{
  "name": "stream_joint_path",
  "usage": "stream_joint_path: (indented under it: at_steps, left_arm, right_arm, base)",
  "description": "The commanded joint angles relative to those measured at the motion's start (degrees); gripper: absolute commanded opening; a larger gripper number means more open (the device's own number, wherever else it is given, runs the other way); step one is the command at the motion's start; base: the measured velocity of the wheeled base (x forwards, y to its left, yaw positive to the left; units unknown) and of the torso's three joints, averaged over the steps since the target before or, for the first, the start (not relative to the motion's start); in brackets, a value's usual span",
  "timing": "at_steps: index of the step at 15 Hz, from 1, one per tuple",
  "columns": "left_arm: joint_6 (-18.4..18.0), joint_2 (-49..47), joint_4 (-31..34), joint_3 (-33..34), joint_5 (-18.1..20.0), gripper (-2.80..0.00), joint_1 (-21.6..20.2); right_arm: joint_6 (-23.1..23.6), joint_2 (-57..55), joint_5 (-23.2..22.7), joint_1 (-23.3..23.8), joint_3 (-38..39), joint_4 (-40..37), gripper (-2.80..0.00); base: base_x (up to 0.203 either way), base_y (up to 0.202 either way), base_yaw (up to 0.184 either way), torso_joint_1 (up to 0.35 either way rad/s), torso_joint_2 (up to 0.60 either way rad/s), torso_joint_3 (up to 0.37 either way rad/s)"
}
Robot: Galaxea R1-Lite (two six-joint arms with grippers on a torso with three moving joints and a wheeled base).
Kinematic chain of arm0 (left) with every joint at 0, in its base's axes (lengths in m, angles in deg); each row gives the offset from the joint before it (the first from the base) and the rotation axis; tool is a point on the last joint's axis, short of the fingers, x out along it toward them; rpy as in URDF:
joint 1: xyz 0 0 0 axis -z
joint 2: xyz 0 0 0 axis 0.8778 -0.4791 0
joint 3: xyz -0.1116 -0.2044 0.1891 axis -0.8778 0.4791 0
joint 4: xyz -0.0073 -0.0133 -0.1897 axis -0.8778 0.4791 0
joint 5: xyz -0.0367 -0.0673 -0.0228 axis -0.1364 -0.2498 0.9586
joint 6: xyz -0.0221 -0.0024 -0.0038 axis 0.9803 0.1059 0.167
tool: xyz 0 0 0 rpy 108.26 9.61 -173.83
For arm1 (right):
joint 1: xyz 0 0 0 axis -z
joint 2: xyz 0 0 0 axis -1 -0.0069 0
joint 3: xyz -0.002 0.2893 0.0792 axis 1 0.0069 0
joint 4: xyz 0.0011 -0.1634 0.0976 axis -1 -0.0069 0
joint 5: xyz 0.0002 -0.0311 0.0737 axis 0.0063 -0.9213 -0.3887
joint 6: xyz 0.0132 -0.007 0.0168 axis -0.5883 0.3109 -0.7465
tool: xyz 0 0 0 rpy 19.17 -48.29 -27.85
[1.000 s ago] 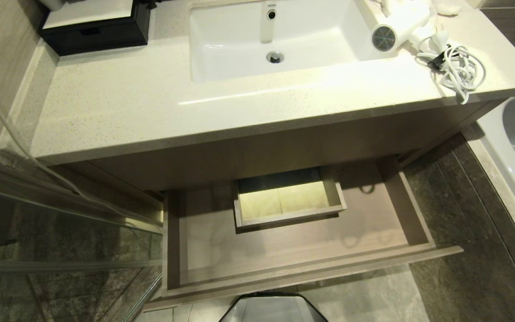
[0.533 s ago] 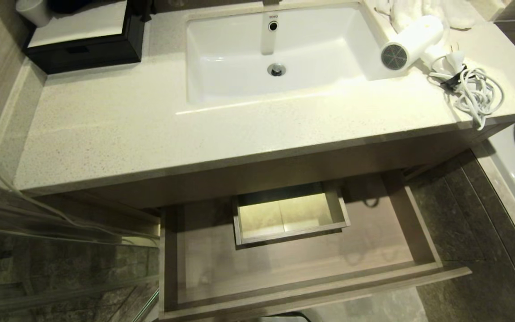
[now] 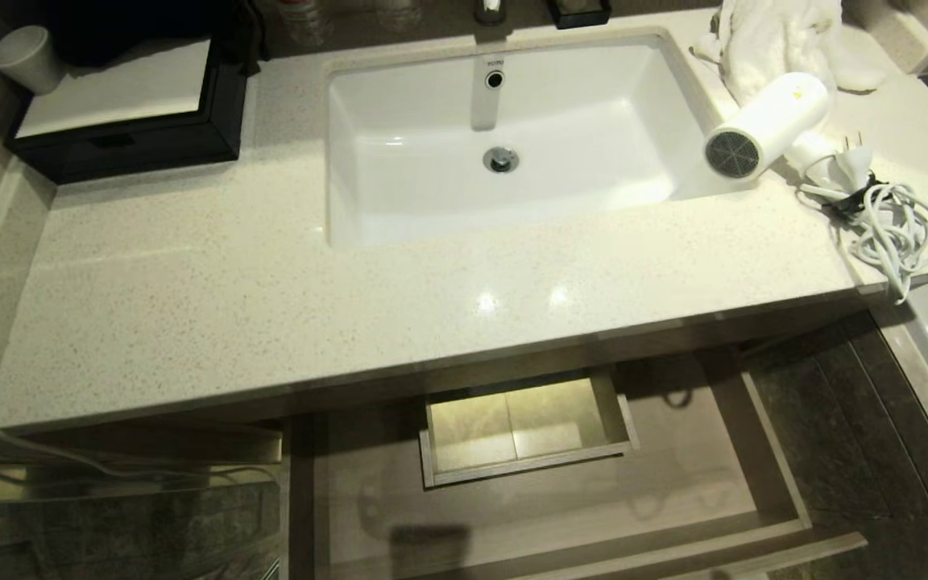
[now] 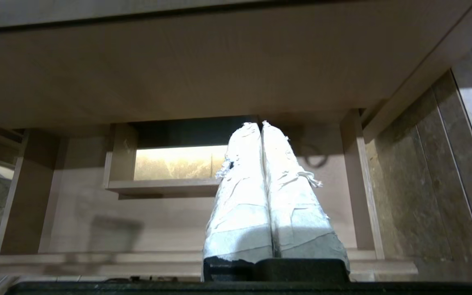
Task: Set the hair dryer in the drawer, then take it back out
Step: Pick up the hairdryer
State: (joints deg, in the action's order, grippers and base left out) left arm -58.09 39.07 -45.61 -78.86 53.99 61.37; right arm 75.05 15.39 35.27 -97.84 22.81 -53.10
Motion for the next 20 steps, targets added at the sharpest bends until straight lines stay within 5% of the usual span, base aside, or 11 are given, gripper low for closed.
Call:
stream_joint_path:
  at_steps: [1, 13, 20]
  left_arm:
    - [0.04, 0.00, -0.01, 0.09, -0.01, -2.80, 0.00]
    - [0.04, 0.00, -0.01, 0.09, -0.01, -2.80, 0.00]
    - [0.04, 0.00, -0.01, 0.09, -0.01, -2.80, 0.00]
  right_arm:
    - [0.05, 2.22, 0.00, -0.02, 2.29, 0.06, -2.80]
    - [-0.51, 2.22, 0.00, -0.02, 2.29, -0.03, -2.80]
    - [-0.16, 2.22, 0.21, -0.02, 2.10, -0.29, -2.80]
  base:
    - [0.000, 0.000, 0.000, 0.344, -0.20, 0.139]
    - [0.000, 0.000, 0.000, 0.378, -0.30, 0.072]
    - [0.000, 0.000, 0.000, 0.048, -0.04, 0.001]
